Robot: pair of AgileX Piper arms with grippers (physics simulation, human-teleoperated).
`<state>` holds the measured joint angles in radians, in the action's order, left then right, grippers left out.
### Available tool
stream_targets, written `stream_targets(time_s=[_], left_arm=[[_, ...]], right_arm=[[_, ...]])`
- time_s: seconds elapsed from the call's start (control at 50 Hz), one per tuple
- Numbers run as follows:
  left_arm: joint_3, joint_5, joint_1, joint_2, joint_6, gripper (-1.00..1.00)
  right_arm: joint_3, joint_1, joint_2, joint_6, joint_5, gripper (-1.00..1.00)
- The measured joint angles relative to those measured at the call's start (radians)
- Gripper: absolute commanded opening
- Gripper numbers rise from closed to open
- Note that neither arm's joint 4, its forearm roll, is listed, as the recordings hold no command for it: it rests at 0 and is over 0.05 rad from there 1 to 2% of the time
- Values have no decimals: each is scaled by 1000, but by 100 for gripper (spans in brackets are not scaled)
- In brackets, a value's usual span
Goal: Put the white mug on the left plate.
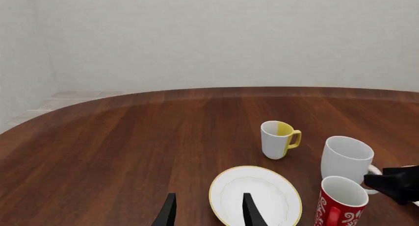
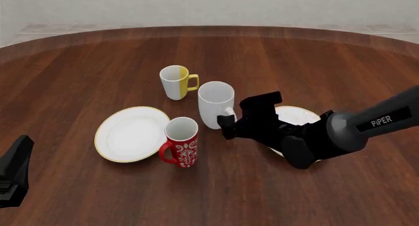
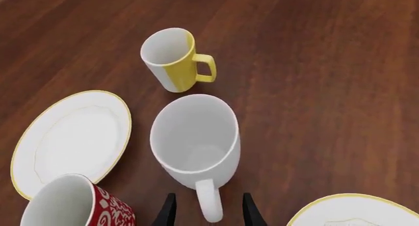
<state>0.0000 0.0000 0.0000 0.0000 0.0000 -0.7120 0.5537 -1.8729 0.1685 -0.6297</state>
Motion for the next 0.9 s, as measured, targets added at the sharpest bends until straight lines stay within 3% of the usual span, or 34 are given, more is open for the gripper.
stream_targets(time_s=[0.08, 0.1, 0.62, 0.9], left_arm=[[0, 0, 0, 0, 0, 100], [0, 0, 0, 0, 0, 100], [0, 0, 0, 0, 0, 100], [0, 0, 0, 0, 0, 100]], right_arm=[[0, 1, 0, -3, -1, 100], [1, 2, 1, -4, -1, -100], [21, 15, 34, -73, -2, -100], [33, 12, 123, -128, 37, -100]])
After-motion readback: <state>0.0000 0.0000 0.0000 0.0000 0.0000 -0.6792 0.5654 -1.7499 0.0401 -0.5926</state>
